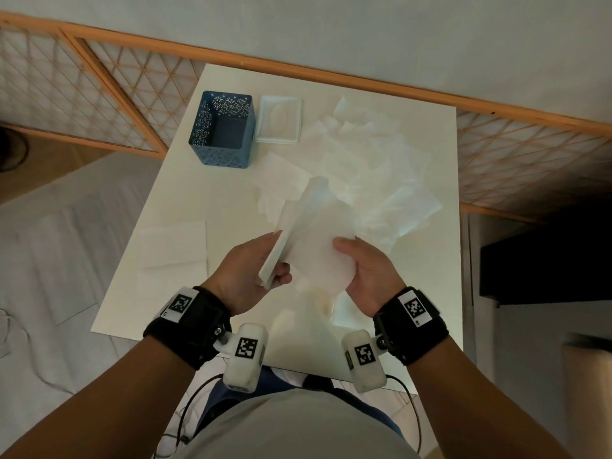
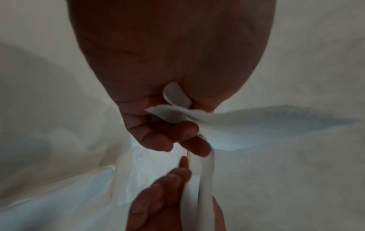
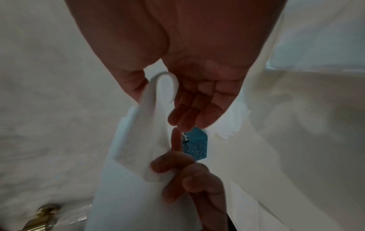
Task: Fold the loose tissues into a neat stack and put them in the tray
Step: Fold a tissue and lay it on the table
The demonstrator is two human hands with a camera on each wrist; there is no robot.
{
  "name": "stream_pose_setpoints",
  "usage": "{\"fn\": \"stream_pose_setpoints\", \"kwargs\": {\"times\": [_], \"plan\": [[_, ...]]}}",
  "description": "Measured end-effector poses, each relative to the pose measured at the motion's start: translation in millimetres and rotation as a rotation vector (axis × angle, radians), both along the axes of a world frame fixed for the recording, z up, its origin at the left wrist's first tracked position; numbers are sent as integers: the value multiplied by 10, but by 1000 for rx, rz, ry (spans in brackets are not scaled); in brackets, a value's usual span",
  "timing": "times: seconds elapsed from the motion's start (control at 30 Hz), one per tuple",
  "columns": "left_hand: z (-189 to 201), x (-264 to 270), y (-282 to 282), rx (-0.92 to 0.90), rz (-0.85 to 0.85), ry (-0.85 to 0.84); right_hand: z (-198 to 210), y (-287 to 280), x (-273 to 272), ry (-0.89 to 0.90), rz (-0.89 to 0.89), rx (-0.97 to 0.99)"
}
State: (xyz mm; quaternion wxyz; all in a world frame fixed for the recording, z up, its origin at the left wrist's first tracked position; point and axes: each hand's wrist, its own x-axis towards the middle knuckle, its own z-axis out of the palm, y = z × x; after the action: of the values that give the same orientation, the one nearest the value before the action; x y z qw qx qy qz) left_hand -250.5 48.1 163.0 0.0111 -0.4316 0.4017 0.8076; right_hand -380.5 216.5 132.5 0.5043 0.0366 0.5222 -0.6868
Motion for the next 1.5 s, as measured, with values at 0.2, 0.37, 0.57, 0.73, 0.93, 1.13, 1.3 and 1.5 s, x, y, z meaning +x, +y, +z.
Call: {"fn": "stream_pose_setpoints", "kwargs": {"times": [0.2,0.37,0.57,0.73,0.93,1.13,1.3,1.5], "plan": [[-249,10,-43,-110,-22,-40,121,190,-98,277,-77,179],[-395,3,-82,-231,-1,-112,272,435,-200,476,-69,285],[-536,-80,-64,-400,-98,-171,346,611,-254,568,-43,374],[-523,-140,-2,-439,-99,-153,425,657,-255,582,-20,408],[-422,-200,-4,-516,-131,-86,604,700,-261,621,7,339],[-349,-256,26,-678,-214,-38,721,658,-228,608,81,278],[-213,-318,137,-617,-325,51,783,597,-179,225,75,-118],[-253,-145,184,-433,-347,182,725,462,-229,85,-100,-153]]}}
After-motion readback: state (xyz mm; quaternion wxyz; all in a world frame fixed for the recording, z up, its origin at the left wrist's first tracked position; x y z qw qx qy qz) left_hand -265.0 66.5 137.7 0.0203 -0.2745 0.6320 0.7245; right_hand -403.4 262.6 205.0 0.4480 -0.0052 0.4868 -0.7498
